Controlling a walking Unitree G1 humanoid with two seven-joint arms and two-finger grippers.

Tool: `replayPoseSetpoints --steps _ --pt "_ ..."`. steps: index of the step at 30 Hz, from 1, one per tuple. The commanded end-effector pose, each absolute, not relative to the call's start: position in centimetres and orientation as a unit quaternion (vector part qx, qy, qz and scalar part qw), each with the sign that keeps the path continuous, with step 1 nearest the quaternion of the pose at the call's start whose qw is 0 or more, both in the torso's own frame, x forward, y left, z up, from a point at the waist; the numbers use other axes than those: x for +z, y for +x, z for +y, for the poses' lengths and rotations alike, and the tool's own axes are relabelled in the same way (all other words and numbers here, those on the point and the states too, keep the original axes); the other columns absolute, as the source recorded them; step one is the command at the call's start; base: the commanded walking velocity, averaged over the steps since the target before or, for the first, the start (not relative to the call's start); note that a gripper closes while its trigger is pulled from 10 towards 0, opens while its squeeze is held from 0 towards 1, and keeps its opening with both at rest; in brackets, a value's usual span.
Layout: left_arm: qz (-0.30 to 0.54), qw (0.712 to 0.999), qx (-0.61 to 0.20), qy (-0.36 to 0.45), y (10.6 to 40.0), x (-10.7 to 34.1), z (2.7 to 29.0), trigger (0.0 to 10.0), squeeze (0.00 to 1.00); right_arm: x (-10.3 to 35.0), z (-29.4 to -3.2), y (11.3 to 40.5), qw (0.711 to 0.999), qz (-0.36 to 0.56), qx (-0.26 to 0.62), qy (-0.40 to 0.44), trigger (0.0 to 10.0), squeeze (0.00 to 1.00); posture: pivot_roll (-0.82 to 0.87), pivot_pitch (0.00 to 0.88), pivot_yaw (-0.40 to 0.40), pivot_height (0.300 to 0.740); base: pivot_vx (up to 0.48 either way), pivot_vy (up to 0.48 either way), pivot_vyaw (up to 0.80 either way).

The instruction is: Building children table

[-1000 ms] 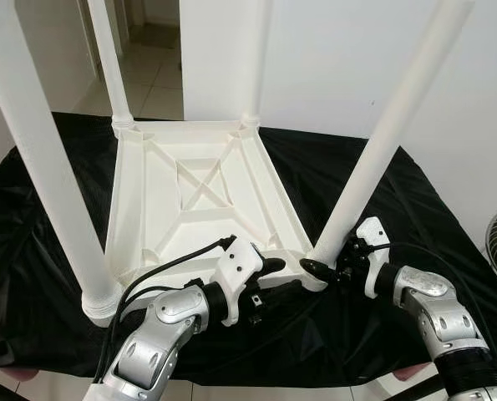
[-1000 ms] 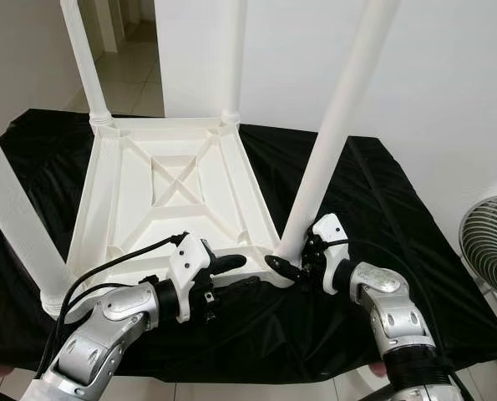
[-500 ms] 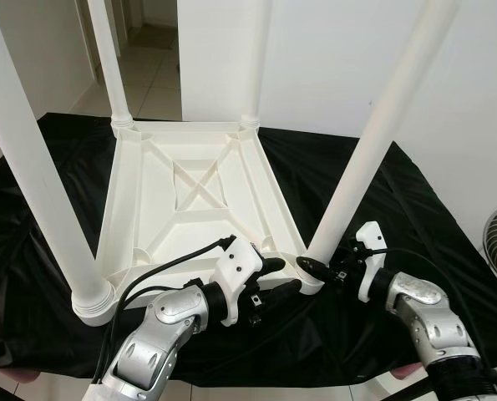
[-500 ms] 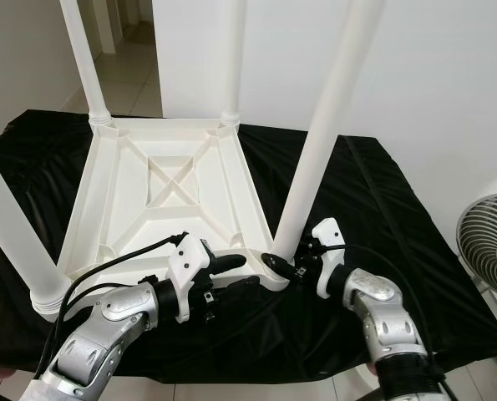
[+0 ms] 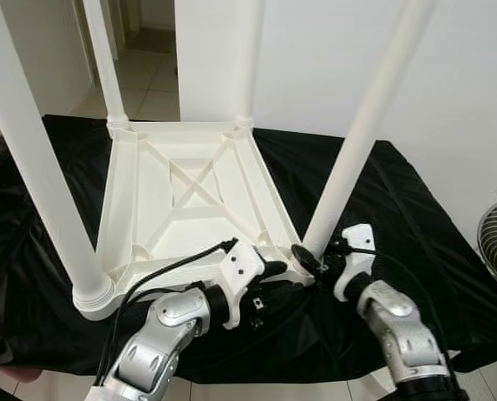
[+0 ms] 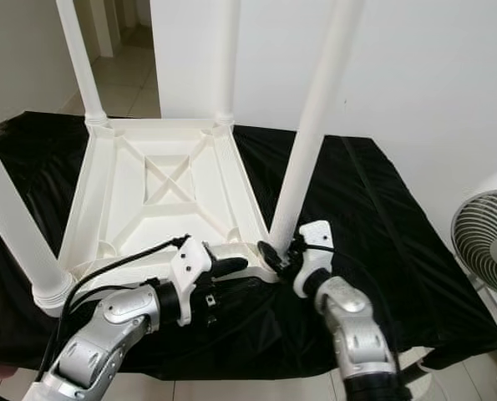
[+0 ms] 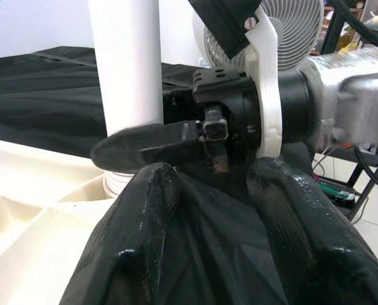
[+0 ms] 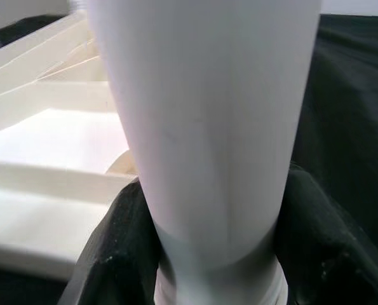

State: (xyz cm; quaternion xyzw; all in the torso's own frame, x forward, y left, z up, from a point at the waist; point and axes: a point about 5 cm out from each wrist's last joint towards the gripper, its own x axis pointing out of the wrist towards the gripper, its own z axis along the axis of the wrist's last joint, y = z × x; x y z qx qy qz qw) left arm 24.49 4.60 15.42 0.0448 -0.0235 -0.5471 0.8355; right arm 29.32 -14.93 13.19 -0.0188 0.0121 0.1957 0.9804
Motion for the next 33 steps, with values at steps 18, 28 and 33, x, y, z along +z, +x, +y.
replayPoseSetpoints --steps 18,28,33 --pt "-0.024 0.842 -0.538 0.044 24.5 15.4 4.4 10.0 0.00 12.8 -11.9 28.6 0.998 0.022 0.059 0.017 1.8 0.00 -0.02 0.031 -0.059 0.740 0.000 0.000 0.00" --pt "-0.027 0.845 -0.532 0.041 24.6 15.5 4.3 10.0 0.00 13.8 -13.4 29.0 0.998 0.000 0.067 -0.005 10.0 1.00 -0.02 0.036 -0.069 0.740 0.000 0.000 0.00" --pt "-0.029 0.848 -0.528 0.040 24.8 15.5 4.3 10.0 0.00 14.6 -14.8 29.0 0.993 -0.022 0.112 -0.018 10.0 1.00 -0.02 0.036 -0.069 0.740 0.000 0.000 0.00"
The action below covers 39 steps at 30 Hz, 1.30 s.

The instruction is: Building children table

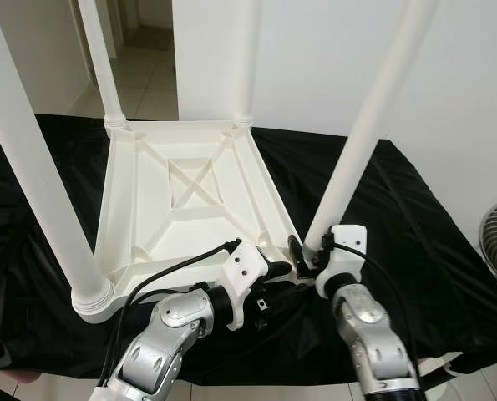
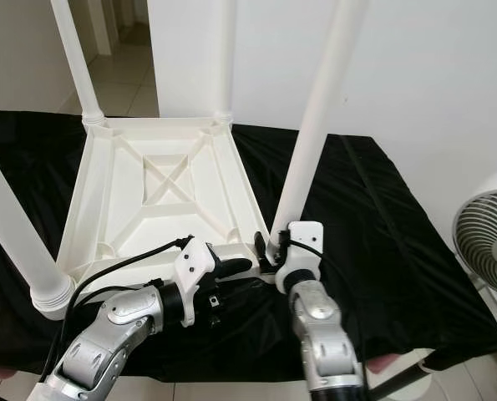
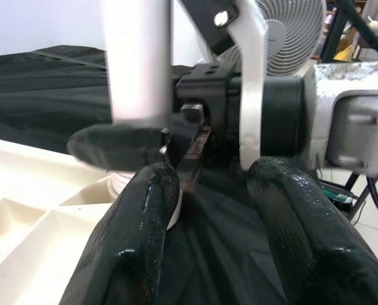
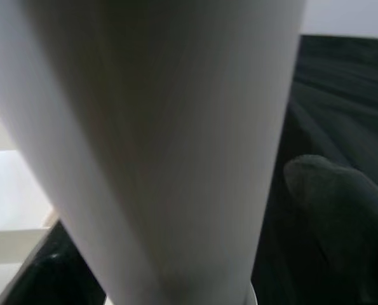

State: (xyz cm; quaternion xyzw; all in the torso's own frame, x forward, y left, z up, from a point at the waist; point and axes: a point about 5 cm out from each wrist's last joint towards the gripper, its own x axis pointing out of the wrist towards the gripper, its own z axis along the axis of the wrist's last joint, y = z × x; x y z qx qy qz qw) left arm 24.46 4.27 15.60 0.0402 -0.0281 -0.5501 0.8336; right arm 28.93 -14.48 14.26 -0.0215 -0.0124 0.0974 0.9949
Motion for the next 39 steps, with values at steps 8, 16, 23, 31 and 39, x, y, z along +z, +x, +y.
replayPoseSetpoints --steps 8,16,23,31,39 --pt "-0.029 0.847 -0.529 0.040 24.8 15.6 4.4 10.0 0.00 15.0 -17.0 28.9 0.961 -0.021 0.263 -0.079 10.0 0.00 -0.03 0.036 -0.058 0.740 0.000 0.000 0.00" --pt "-0.030 0.847 -0.530 0.042 24.9 15.7 4.5 10.0 0.00 14.6 -17.5 29.1 0.913 -0.005 0.387 -0.130 10.0 0.00 -0.02 0.037 -0.052 0.740 0.000 0.000 0.00" --pt "-0.030 0.847 -0.530 0.041 24.9 15.8 4.4 10.0 0.00 13.8 -16.5 30.0 0.898 0.003 0.422 -0.126 0.1 0.00 -0.02 0.033 -0.050 0.740 0.000 0.000 0.00" --pt "-0.031 0.848 -0.527 0.042 24.8 15.8 4.5 10.0 0.00 12.9 -16.0 30.3 0.889 0.015 0.442 -0.117 0.0 0.00 0.00 0.034 -0.062 0.740 0.000 0.000 0.00" --pt "-0.030 0.848 -0.527 0.041 24.7 15.7 4.5 10.0 0.00 12.6 -16.2 30.6 0.916 0.021 0.389 -0.099 0.0 0.00 0.00 0.030 -0.067 0.740 0.000 0.000 0.00"
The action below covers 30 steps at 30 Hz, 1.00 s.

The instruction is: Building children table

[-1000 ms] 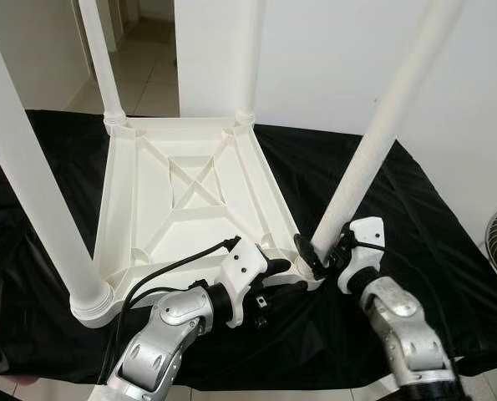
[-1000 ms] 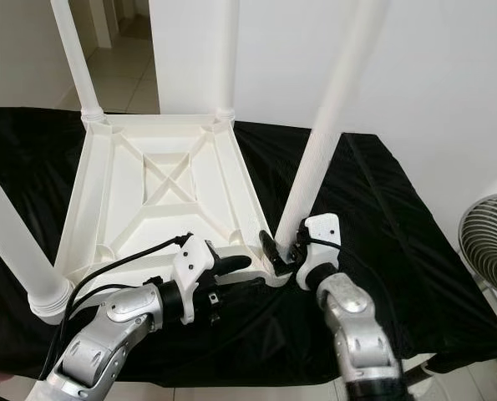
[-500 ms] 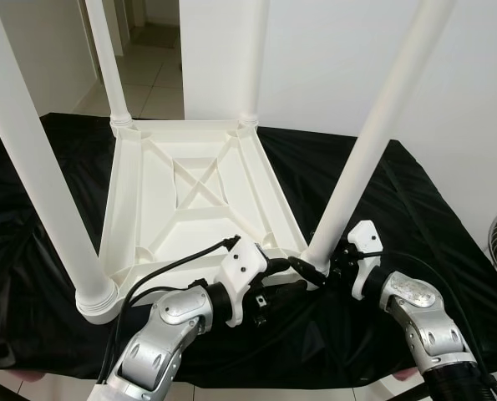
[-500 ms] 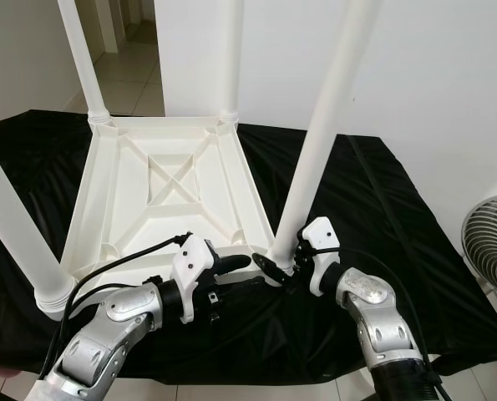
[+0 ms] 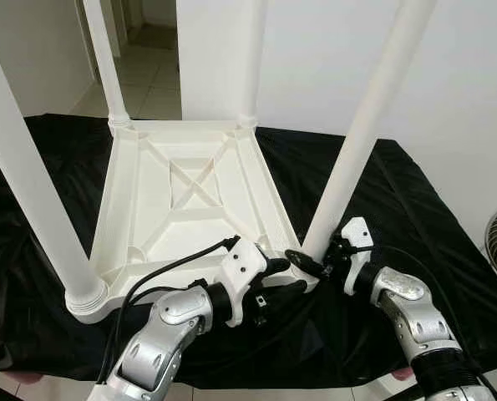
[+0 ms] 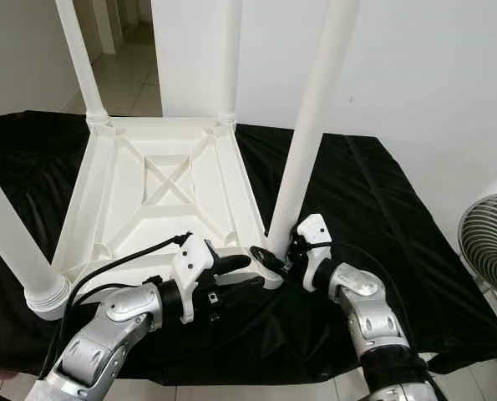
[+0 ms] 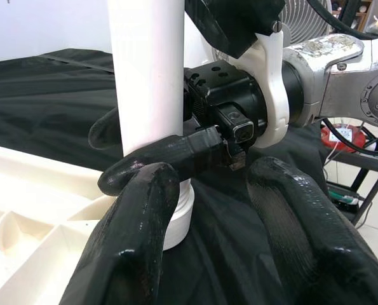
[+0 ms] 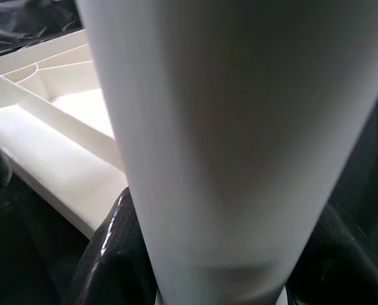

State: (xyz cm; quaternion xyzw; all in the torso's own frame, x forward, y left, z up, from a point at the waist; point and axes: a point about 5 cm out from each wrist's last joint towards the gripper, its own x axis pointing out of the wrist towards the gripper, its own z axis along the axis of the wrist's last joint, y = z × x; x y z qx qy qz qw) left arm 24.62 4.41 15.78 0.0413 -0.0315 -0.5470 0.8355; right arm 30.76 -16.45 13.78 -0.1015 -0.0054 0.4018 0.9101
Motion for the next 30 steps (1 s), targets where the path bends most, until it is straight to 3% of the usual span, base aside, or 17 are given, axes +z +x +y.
replayPoseSetpoints --steps 1,11,14,19,20,24,26,30 --pt "-0.030 0.848 -0.528 0.041 24.7 15.7 4.4 10.0 0.00 12.5 -16.3 30.6 0.924 0.023 0.369 -0.094 0.0 0.00 0.00 0.030 -0.067 0.740 0.000 0.000 0.00" --pt "-0.030 0.844 -0.534 0.041 24.5 15.6 4.2 10.0 0.00 12.7 -16.3 30.3 0.968 0.010 0.242 -0.072 0.0 0.00 -0.01 0.023 -0.069 0.740 0.000 0.000 0.00" --pt "-0.029 0.843 -0.536 0.040 24.5 15.6 4.1 10.0 0.00 12.8 -16.5 30.2 0.986 0.013 0.156 -0.053 0.0 0.00 -0.01 0.021 -0.068 0.740 0.000 0.000 0.00" --pt "-0.030 0.842 -0.537 0.039 24.5 15.6 4.0 10.0 0.00 12.8 -16.6 29.9 0.994 0.016 0.098 -0.050 0.0 0.00 -0.01 0.019 -0.070 0.740 0.000 0.000 0.00" --pt "-0.029 0.842 -0.538 0.039 24.5 15.5 4.0 10.0 0.00 12.4 -16.6 29.5 0.998 0.029 0.038 -0.045 0.0 0.00 -0.02 0.013 -0.075 0.740 0.000 0.000 0.00" --pt "-0.030 0.841 -0.539 0.039 24.5 15.5 3.9 10.0 0.00 11.7 -16.1 28.7 0.997 0.049 -0.044 -0.033 0.0 0.00 -0.02 0.010 -0.079 0.740 0.000 0.000 0.00" --pt "-0.030 0.841 -0.538 0.037 24.5 15.5 3.8 10.0 0.00 11.4 -14.7 28.2 0.997 0.060 -0.051 -0.019 0.0 0.00 -0.02 0.010 -0.080 0.740 0.000 0.000 0.00" --pt "-0.030 0.841 -0.539 0.037 24.4 15.4 3.7 10.0 0.00 11.6 -14.4 28.4 0.997 0.060 -0.037 -0.017 0.0 0.00 -0.02 0.009 -0.081 0.740 0.000 0.000 0.00"
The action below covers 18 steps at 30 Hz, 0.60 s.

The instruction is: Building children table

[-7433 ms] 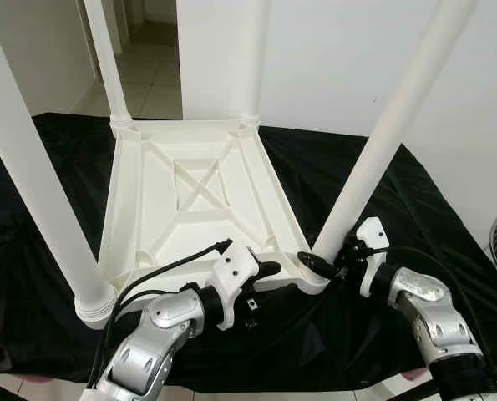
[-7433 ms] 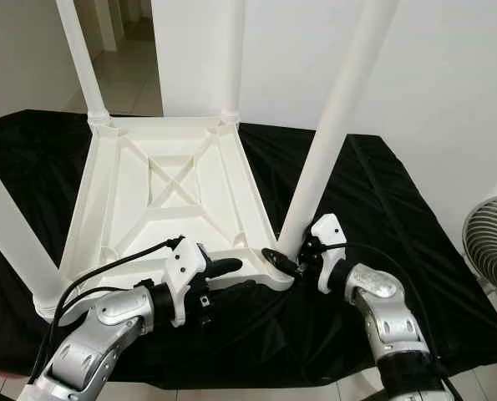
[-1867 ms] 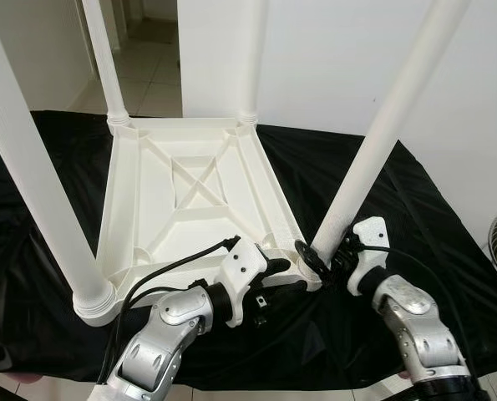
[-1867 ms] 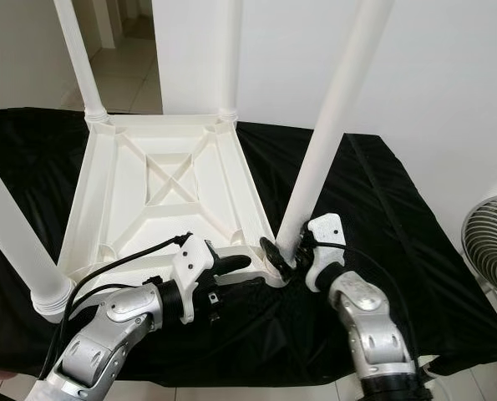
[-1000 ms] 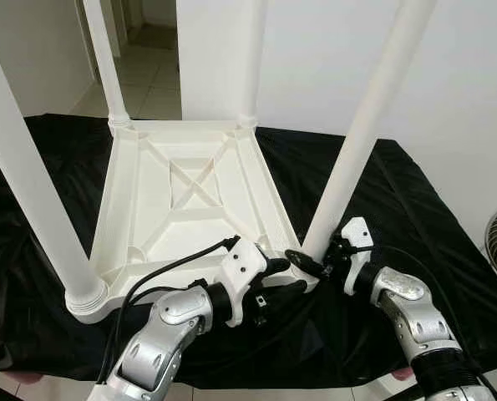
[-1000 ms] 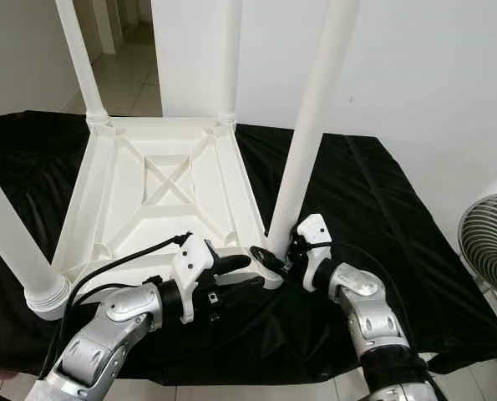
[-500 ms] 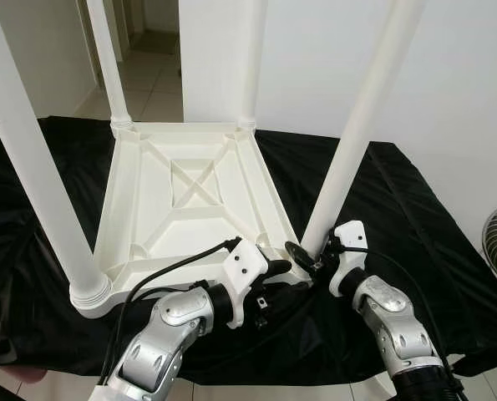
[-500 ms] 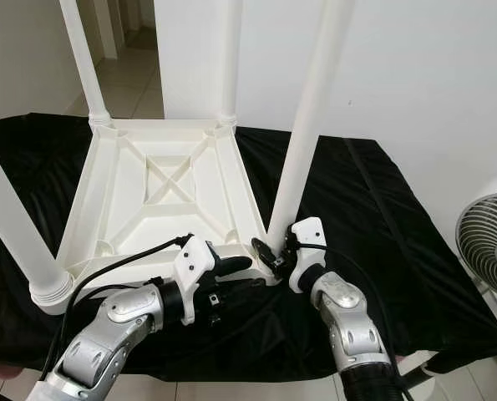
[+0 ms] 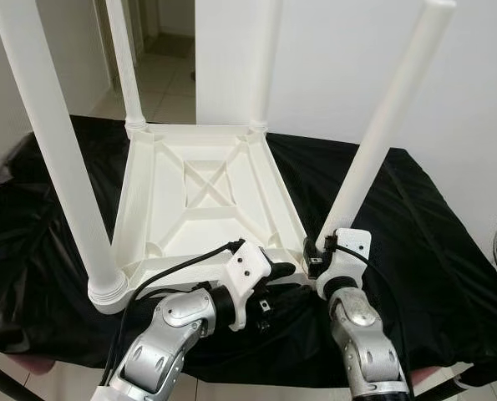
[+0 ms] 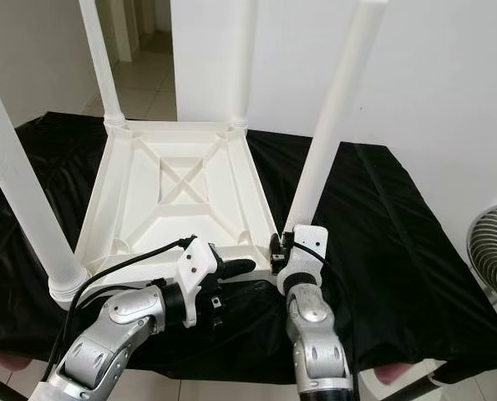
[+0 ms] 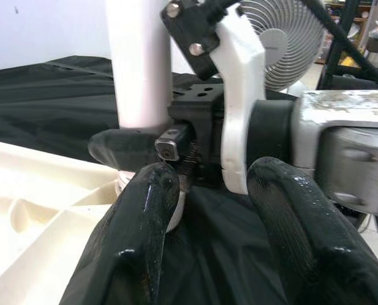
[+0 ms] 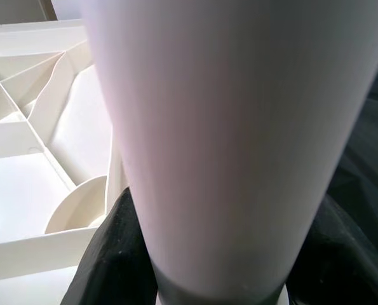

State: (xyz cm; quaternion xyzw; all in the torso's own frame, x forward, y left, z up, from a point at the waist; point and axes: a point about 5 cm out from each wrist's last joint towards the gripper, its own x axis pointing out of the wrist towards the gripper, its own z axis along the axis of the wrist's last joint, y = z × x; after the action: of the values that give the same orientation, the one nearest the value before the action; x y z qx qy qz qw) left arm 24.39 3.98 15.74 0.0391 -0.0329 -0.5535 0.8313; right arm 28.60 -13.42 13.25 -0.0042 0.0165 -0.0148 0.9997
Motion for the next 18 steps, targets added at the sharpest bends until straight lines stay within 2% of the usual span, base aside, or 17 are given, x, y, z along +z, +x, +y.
replayPoseSetpoints --steps 1,4,5,6,7,8,13,15,18 --pt "-0.030 0.841 -0.540 0.037 24.4 15.4 3.7 10.0 0.00 11.8 -14.4 28.5 0.998 0.057 -0.032 -0.025 7.3 0.00 -0.02 0.007 -0.082 0.740 0.000 0.000 0.00" --pt "-0.030 0.841 -0.540 0.038 24.5 15.4 3.7 10.0 0.00 11.9 -14.4 28.6 0.998 0.053 -0.027 -0.035 7.3 0.00 -0.02 0.007 -0.082 0.740 0.000 0.000 0.00" --pt "-0.031 0.841 -0.539 0.038 24.5 15.5 3.7 10.0 0.00 12.0 -14.2 28.6 0.998 0.051 -0.026 -0.032 10.0 0.00 -0.02 0.006 -0.082 0.740 0.000 0.000 0.00" --pt "-0.031 0.841 -0.538 0.038 24.5 15.5 3.7 10.0 0.00 12.1 -14.1 28.6 0.998 0.048 -0.020 -0.023 10.0 0.32 -0.02 0.005 -0.084 0.740 0.000 0.000 0.00" --pt "-0.031 0.841 -0.538 0.038 24.5 15.5 3.7 10.0 0.00 12.1 -14.1 28.6 0.998 0.048 -0.020 -0.023 10.0 0.32 -0.02 0.005 -0.084 0.740 0.000 0.000 0.00" --pt "-0.032 0.842 -0.538 0.038 24.5 15.5 3.7 10.0 0.00 12.3 -14.0 28.7 0.999 0.044 -0.011 -0.013 10.0 1.00 -0.02 0.005 -0.084 0.740 0.000 0.000 0.00" --pt "-0.032 0.842 -0.537 0.037 24.5 15.5 3.7 10.0 0.00 13.2 -14.1 28.9 1.000 0.022 0.016 0.000 10.0 1.00 -0.02 0.006 -0.086 0.740 0.000 0.000 0.00" --pt "-0.032 0.842 -0.537 0.036 24.5 15.5 3.7 10.0 0.00 13.8 -14.6 29.1 0.997 0.008 0.081 0.005 10.0 1.00 -0.02 0.009 -0.086 0.740 0.000 0.000 0.00" --pt "-0.032 0.843 -0.537 0.036 24.5 15.5 3.7 10.0 0.00 14.3 -15.0 29.1 0.992 -0.004 0.123 -0.001 10.0 1.00 -0.02 0.010 -0.085 0.740 0.000 0.000 0.00"
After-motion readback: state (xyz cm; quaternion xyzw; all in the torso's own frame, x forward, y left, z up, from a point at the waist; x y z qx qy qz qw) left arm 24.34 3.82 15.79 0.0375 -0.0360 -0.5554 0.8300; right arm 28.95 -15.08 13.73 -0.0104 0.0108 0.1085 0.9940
